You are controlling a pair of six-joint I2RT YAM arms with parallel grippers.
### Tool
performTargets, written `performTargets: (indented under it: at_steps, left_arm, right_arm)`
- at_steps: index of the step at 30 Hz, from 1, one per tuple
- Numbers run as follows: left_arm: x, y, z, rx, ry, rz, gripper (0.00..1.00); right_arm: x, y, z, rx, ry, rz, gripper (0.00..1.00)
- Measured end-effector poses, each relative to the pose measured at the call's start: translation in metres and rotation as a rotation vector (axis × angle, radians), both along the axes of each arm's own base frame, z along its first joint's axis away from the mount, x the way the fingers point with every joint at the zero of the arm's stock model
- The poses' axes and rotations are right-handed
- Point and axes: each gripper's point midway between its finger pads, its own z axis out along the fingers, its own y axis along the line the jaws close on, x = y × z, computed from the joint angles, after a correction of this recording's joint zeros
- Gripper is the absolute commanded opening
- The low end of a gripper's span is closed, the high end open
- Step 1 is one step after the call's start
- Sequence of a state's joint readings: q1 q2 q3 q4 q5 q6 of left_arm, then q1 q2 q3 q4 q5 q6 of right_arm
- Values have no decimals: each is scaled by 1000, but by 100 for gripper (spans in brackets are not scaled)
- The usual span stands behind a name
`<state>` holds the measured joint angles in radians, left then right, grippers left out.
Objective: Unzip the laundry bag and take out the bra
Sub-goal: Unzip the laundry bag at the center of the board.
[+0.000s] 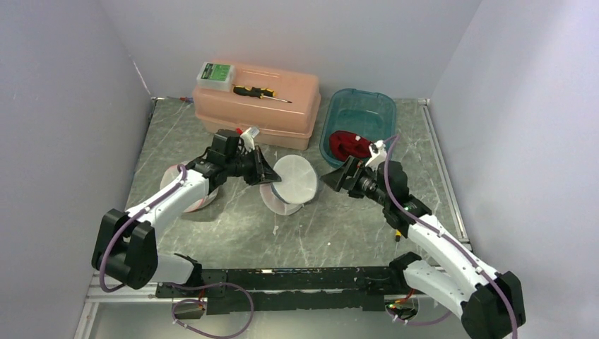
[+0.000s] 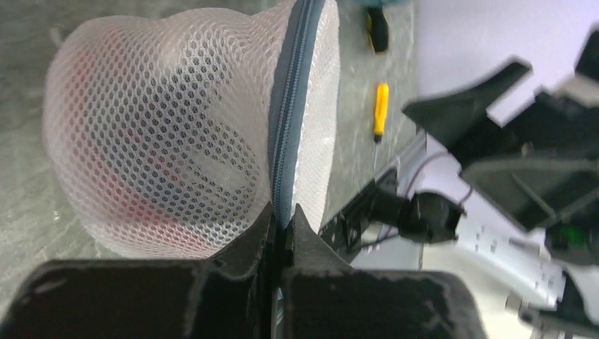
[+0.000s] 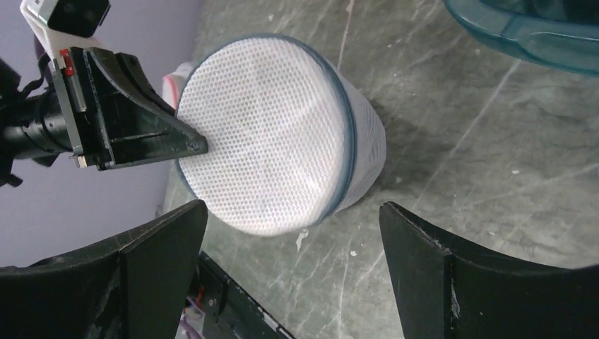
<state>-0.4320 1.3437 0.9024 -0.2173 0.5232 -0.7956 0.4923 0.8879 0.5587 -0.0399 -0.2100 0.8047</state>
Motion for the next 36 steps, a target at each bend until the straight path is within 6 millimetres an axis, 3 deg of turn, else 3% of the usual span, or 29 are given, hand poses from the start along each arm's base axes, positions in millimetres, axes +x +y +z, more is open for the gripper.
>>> performTargets:
  at_steps: [2,7,14,19,26,28,29,31,34,36]
  left_arm:
    - [-8,-4,7,-10,-25,-94,3]
    - [-27,-8,13,-35,-47,-235,2]
    - [-35,-11,16,-68,-64,-296,3]
    - [-38,-11,13,-77,-58,-307,3]
    - [-39,-11,14,-83,-62,-316,3]
    - [-39,-11,14,-82,-61,-316,3]
    - [-39,-11,13,-82,-61,-316,6]
    - [-38,-10,12,-72,-60,-305,44]
    - [-31,-6,8,-38,-62,-256,88]
    - [-27,-3,11,-22,-58,-205,94]
  right_arm:
    - [4,-1,3,28,-14,35,88]
    - [-4,22,-14,82,44,193,77]
    - [-16,35,-39,111,151,272,75]
    - [-18,39,-45,111,171,290,67]
    - [-18,41,-60,102,220,286,25]
    - [-18,40,-62,104,226,284,2]
    - [-19,41,-61,111,231,281,0]
    - [-19,41,-57,120,228,276,0]
    - [-19,41,-45,148,215,264,0]
    - [-18,40,-37,172,208,242,0]
